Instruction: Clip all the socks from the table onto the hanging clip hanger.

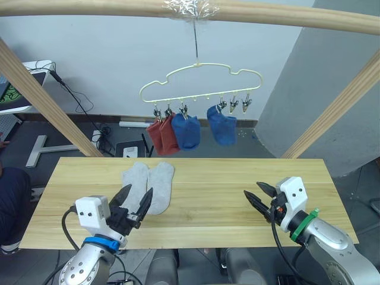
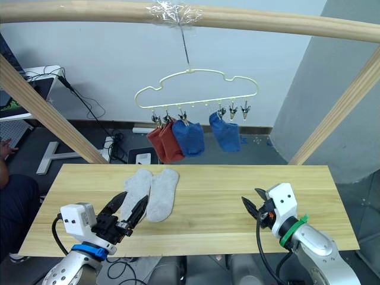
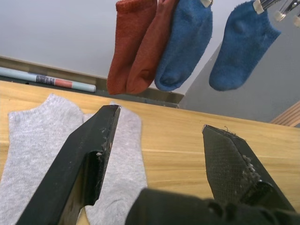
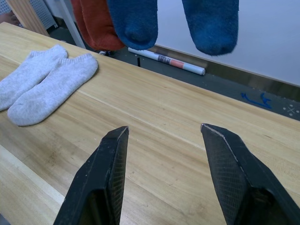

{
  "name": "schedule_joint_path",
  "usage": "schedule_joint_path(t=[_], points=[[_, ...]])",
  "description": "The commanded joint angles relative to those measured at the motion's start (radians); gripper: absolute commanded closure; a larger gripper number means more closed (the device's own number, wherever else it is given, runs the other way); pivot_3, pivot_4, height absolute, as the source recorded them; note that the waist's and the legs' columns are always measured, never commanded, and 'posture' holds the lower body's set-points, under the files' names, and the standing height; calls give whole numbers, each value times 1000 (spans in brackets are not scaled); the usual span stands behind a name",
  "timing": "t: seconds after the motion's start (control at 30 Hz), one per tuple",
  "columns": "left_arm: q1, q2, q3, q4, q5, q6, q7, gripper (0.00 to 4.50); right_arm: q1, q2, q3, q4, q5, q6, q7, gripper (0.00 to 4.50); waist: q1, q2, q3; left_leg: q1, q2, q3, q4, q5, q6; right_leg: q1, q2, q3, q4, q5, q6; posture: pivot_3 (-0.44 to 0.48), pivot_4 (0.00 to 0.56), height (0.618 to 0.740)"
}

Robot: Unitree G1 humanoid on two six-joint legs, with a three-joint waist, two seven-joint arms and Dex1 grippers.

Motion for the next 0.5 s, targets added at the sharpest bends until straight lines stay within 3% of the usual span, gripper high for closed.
schedule_joint_path(t=[0.03,0.5], points=[[3,-1,-3,0,14,-36,-10,1275,20,6,-21,-56,-5,-16,-28,1957,0,0,0,0,0,0,0,0,0,0,0,0,0,0,0,-162,232,740],[-64,17,13,37,3,-25,-33,1275,35,14,-21,-82,-9,-8,-59,1957,-3,0,0,0,0,0,0,0,0,0,0,0,0,0,0,-187,231,740]])
